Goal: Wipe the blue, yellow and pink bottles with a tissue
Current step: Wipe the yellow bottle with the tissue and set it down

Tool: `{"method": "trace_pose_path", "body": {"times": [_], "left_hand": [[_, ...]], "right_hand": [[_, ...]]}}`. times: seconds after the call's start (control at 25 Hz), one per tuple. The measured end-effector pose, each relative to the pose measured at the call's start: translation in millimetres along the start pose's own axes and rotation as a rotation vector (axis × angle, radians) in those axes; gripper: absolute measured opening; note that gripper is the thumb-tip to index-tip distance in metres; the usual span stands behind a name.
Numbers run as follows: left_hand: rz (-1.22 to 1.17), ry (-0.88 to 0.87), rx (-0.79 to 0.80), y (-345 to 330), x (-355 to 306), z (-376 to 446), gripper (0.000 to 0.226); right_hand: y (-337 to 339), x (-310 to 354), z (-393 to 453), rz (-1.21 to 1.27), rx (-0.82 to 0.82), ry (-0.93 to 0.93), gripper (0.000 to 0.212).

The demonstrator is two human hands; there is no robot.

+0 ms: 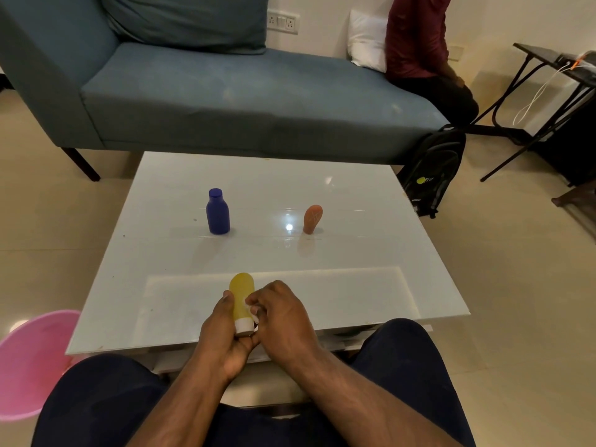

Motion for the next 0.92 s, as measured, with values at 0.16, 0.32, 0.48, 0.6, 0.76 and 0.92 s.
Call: {"method": "trace_pose_path", "body": {"times": [0.16, 0.32, 0.48, 0.6, 0.76, 0.92], "left_hand": [[0.02, 0.052, 0.034, 2, 1, 3, 0.048], [0.033, 0.074, 0.035, 4, 6, 8, 0.047], [0.119, 0.072, 0.052, 3, 8, 8, 0.041], [0.133, 0.076, 0.065, 1, 8, 4, 0.036], [0.179, 0.033, 0.054, 4, 9, 7, 0.041], [0.301, -0.038, 0.092, -1, 9, 3, 0.037]], "right_hand": [[-5, -7, 2, 0.004, -0.014, -0.048, 0.022], [-1, -7, -9, 0.02, -0.021, -0.009, 0.021], [17, -11, 20, 0.053, -0.123, -0.074, 0.018], [23, -14, 30, 0.081, -0.16, -0.116, 0.019], [17, -15, 11, 0.126, -0.166, -0.162, 0.017], [27, -26, 17, 0.123, -0.206, -0.224, 0.017]]}}
Point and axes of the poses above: each hand's wrist, its own z-axis towards the middle knuckle, its own y-axis out of the back of the hand, x = y × z, the point moved 5 cm from there along z, towards the middle knuckle, and after that the axes turned 7 degrees about -x, right-handed, at the moved point
